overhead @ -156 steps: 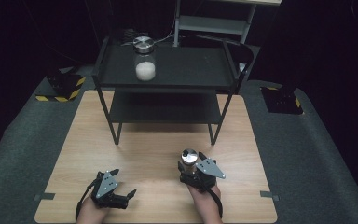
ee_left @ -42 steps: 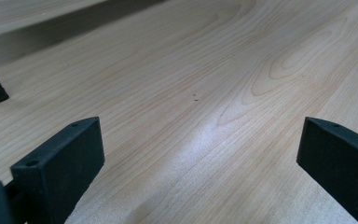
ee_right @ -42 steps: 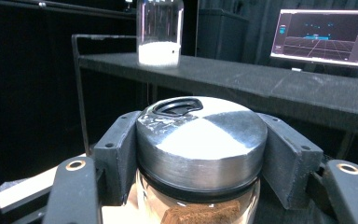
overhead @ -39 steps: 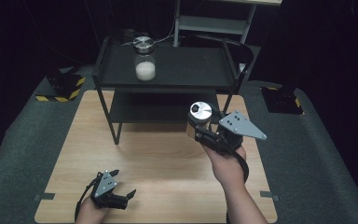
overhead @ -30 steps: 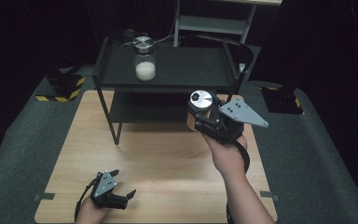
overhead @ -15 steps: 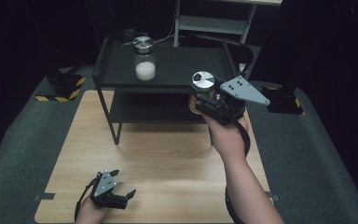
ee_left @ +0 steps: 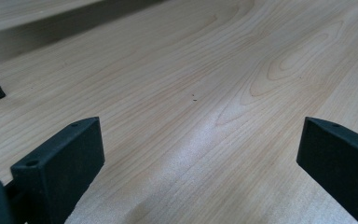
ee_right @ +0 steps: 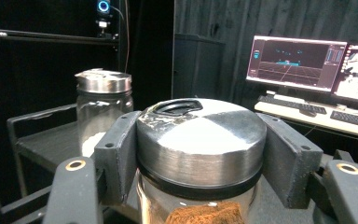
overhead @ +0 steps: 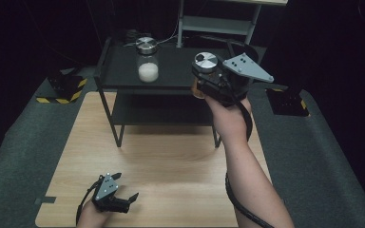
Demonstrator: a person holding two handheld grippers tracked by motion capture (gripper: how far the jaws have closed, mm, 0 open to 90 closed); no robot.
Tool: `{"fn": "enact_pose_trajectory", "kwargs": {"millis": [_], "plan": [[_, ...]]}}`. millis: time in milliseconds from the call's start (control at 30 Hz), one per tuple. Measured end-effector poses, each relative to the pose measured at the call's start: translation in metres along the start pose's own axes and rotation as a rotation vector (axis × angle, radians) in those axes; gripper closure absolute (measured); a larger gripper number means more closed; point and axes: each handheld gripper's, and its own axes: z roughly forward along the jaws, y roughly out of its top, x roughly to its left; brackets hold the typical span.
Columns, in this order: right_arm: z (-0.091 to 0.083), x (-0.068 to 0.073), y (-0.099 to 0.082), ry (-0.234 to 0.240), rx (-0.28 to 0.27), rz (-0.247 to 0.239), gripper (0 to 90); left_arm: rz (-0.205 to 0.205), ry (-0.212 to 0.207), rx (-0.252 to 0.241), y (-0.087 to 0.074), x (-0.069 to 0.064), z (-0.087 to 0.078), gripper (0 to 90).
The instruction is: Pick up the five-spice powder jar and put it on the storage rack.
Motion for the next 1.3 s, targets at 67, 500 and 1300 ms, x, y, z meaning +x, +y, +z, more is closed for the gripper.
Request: {"fn": "enact_pose_trajectory", "kwargs": {"millis": [67, 500, 1300], "plan": [[0.003, -0.001, 0.001, -0.001, 0.006, 0.001, 35.0, -0.008, 0.003, -0.013, -0.002, -0.001, 0.001, 0.9], [0.033, -0.007, 0.012, -0.044, 0.035, -0.014, 35.0, 0.000, -0.005, 0.004, 0.001, 0.002, 0.000, 0.9], [0.065, -0.016, 0.009, -0.066, 0.069, 0.013, 34.9, -0.014, -0.015, 0.005, 0.001, 0.005, 0.000, 0.9]]}}
